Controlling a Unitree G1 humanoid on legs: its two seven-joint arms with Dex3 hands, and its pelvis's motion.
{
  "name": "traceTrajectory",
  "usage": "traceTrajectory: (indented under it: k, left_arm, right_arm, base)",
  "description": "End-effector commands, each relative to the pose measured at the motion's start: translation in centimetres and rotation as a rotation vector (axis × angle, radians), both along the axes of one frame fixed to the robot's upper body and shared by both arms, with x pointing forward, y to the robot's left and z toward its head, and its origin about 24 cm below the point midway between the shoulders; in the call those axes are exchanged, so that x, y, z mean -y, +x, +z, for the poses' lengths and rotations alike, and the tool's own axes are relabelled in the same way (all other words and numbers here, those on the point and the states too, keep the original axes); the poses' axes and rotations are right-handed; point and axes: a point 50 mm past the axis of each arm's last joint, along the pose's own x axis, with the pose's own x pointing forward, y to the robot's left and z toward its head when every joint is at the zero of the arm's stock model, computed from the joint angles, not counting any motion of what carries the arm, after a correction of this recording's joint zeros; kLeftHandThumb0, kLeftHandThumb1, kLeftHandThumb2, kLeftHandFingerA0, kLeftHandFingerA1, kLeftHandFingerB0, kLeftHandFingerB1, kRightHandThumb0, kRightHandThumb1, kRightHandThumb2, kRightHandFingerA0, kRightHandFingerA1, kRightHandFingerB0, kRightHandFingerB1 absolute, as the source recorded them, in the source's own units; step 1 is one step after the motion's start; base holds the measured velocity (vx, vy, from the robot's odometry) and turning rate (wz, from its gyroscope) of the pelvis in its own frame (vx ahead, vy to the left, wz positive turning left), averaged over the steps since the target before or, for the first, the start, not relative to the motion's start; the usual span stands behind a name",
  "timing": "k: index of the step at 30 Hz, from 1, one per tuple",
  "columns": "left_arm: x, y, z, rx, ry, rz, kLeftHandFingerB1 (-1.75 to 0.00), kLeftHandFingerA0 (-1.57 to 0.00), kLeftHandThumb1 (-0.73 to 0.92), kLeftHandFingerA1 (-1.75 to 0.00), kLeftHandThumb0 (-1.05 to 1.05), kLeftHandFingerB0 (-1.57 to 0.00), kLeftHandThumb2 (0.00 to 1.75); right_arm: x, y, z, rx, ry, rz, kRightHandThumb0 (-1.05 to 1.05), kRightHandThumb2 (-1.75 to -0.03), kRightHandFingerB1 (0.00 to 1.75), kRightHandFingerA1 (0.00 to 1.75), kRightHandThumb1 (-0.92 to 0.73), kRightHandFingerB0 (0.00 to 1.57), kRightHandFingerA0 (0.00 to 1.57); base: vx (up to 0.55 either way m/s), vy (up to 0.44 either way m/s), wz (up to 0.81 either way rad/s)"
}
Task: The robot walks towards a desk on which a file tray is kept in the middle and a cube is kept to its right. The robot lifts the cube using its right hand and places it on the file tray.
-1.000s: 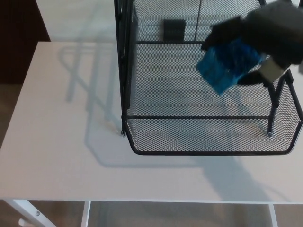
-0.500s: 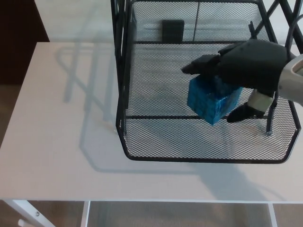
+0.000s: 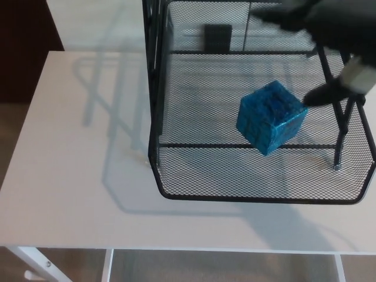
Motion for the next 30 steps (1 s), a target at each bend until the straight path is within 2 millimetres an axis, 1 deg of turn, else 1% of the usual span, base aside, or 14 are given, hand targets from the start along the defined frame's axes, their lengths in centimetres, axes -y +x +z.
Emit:
traceTrajectory:
  k: [1, 5, 6, 13, 14, 16, 18, 20, 23, 24, 27, 28, 29, 30]
  left_arm:
    - [-0.7, 0.0, 0.5, 0.000, 0.036, -0.009, -0.76, -0.61, 0.31, -0.87, -0.50, -0.42, 1.06]
    - [-0.7, -0.1, 0.5, 0.003, 0.042, -0.022, -0.77, -0.63, 0.31, -0.88, -0.49, -0.44, 1.09]
    - [-0.7, -0.1, 0.5, -0.009, 0.044, -0.021, -0.74, -0.60, 0.31, -0.84, -0.46, -0.41, 1.06]
    - [-0.5, -0.3, 0.3, -0.012, 0.036, -0.036, -0.78, -0.63, 0.30, -0.87, -0.55, -0.45, 1.08]
    - [-0.5, -0.4, 0.3, -0.016, 0.039, -0.034, -0.77, -0.64, 0.31, -0.88, -0.54, -0.46, 1.06]
    - [-0.6, -0.5, 0.3, -0.019, 0.037, -0.030, -0.78, -0.64, 0.30, -0.88, -0.55, -0.45, 1.06]
    - [-0.7, -0.4, 0.4, -0.017, 0.042, -0.021, -0.78, -0.65, 0.30, -0.88, -0.52, -0.45, 1.06]
    - [-0.7, -0.3, 0.4, -0.014, 0.041, -0.014, -0.78, -0.62, 0.30, -0.88, -0.50, -0.45, 1.06]
    - [-0.6, 0.1, 0.4, -0.009, 0.035, -0.004, -0.75, -0.57, 0.31, -0.83, -0.45, -0.42, 1.07]
    - [-0.5, 0.3, 0.4, -0.004, 0.028, -0.017, -0.75, -0.58, 0.31, -0.83, -0.45, -0.42, 1.07]
    - [-0.4, 0.3, 0.3, -0.001, 0.029, -0.018, -0.76, -0.61, 0.31, -0.86, -0.51, -0.43, 1.06]
    - [-0.5, 0.2, 0.4, -0.004, 0.036, -0.015, -0.77, -0.61, 0.31, -0.86, -0.51, -0.44, 1.07]
    - [-0.5, 0.2, 0.4, -0.006, 0.036, -0.014, -0.77, -0.61, 0.31, -0.86, -0.51, -0.44, 1.07]
    - [-0.8, 0.2, 0.6, -0.002, 0.043, -0.013, -0.78, -0.66, 0.33, -0.89, -0.53, -0.46, 1.08]
  right_arm:
    - [3.8, -2.8, 4.3, 0.010, 0.081, -0.059, -0.87, -0.80, 0.00, 0.17, -0.50, 0.00, 0.00]
    - [7.8, -4.9, 6.7, 0.086, 0.225, -0.107, -0.78, -0.77, 0.00, 0.22, -0.44, 0.04, 0.00]
    - [12.8, -7.3, 8.2, 0.161, 0.418, -0.233, -0.72, -0.69, 0.05, 0.07, -0.39, 0.00, 0.00]
    - [21.7, -12.2, 7.0, 0.337, 0.725, -0.555, -0.80, -0.79, 0.27, 0.08, -0.46, 0.04, 0.00]
    - [24.7, -13.9, 5.4, 0.410, 0.819, -0.658, -0.56, -0.60, 0.31, 0.39, -0.63, 0.14, 0.02]
    - [28.2, -16.3, 1.9, 0.532, 0.924, -0.842, -0.77, -0.91, 0.47, 0.67, -0.55, 0.15, 0.44]
    - [29.9, -17.5, -0.9, 0.648, 1.028, -0.909, -0.65, -0.60, 0.42, 0.66, -0.65, 0.29, 0.49]
    - [31.9, -18.9, -4.6, 0.803, 1.263, -1.082, -0.68, -0.60, 0.40, 0.68, -0.66, 0.48, 0.68]
    - [33.2, -20.3, -9.2, 0.959, 1.479, -1.165, -0.56, -0.62, 0.58, 0.95, -0.75, 0.51, 0.60]
    - [33.5, -21.5, -13.1, 1.019, 1.526, -1.367, -0.58, -0.64, 0.56, 0.92, -0.82, 0.45, 0.46]
    - [34.0, -22.4, -16.0, 0.961, 1.599, -1.516, -0.64, -0.64, 0.42, 0.62, -0.81, 0.31, 0.22]
    - [33.7, -22.9, -17.2, 0.835, 1.527, -1.594, -0.36, -1.12, 0.50, 0.52, -0.52, 0.00, 0.01]
    - [33.5, -23.2, -17.8, 0.722, 1.428, -1.648, -0.36, -1.12, 0.50, 0.52, -0.52, 0.00, 0.01]
    - [32.0, -23.9, -19.3, 0.459, 0.930, -1.731, -0.78, -1.17, 0.23, 0.50, -0.88, 0.00, 0.06]
  base:
    - [0.00, 0.000, 0.00]
    - [0.00, 0.000, 0.00]
    - [0.00, 0.000, 0.00]
    - [0.00, 0.000, 0.00]
    - [0.00, 0.000, 0.00]
    - [0.00, 0.000, 0.00]
    - [0.00, 0.000, 0.00]
    - [0.00, 0.000, 0.00]
    - [0.00, 0.000, 0.00]
    - [0.00, 0.000, 0.00]
    - [0.00, 0.000, 0.00]
    - [0.00, 0.000, 0.00]
    - [0.00, 0.000, 0.00]
    - [0.00, 0.000, 0.00]
